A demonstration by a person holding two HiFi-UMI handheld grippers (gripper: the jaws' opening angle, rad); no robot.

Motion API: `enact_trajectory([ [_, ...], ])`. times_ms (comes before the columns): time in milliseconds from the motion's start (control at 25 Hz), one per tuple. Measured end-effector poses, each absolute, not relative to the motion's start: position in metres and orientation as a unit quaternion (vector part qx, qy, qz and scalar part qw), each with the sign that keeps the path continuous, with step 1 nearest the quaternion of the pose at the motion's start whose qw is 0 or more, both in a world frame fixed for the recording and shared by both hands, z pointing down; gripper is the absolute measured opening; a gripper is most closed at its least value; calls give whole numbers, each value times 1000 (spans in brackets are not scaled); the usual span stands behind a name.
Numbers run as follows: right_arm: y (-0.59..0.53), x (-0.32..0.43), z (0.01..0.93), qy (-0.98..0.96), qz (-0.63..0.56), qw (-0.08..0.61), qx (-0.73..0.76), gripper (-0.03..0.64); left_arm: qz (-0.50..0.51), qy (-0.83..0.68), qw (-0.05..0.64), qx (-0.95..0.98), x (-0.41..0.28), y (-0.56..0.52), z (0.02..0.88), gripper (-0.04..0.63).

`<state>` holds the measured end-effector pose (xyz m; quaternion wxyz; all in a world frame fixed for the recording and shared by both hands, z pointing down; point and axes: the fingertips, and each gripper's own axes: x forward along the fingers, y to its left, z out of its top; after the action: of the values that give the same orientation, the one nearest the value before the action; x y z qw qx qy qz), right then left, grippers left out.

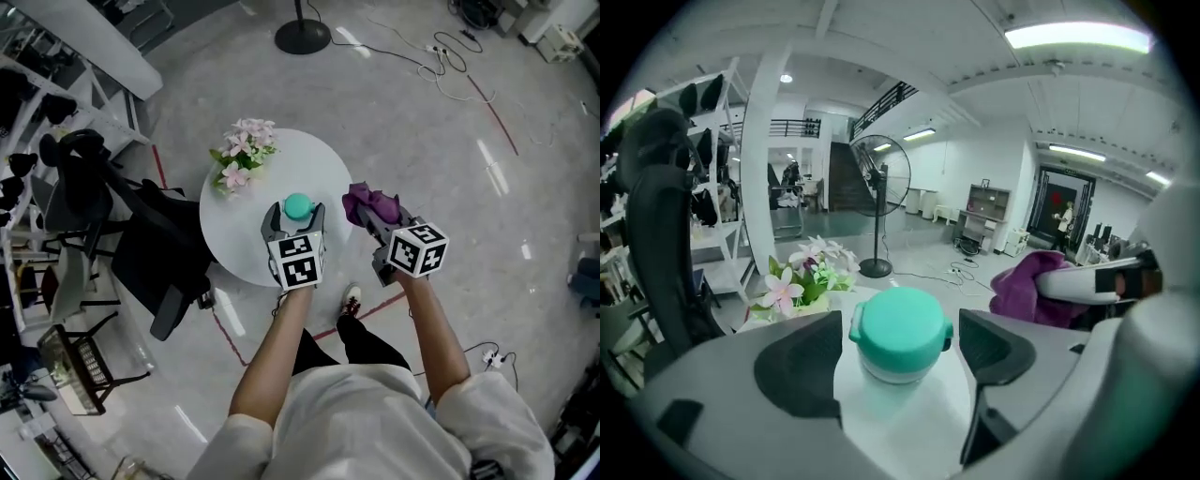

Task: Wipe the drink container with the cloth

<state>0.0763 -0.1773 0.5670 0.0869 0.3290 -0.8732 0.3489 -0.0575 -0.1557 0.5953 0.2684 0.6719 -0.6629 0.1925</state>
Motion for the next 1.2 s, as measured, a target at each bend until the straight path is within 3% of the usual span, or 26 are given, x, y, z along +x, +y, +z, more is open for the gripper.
enact_trajectory([
  [440, -179, 65, 554, -872, 359, 62, 326, 101, 174, -595, 221, 753, -57, -163, 593, 347],
  [880, -166, 18, 547, -872, 380, 51, 304, 104, 178, -233, 138, 946, -34, -141, 588, 337],
  [1200, -153, 4, 575, -833, 394, 80, 379, 104, 208, -42, 106, 972, -22, -128, 592, 337],
])
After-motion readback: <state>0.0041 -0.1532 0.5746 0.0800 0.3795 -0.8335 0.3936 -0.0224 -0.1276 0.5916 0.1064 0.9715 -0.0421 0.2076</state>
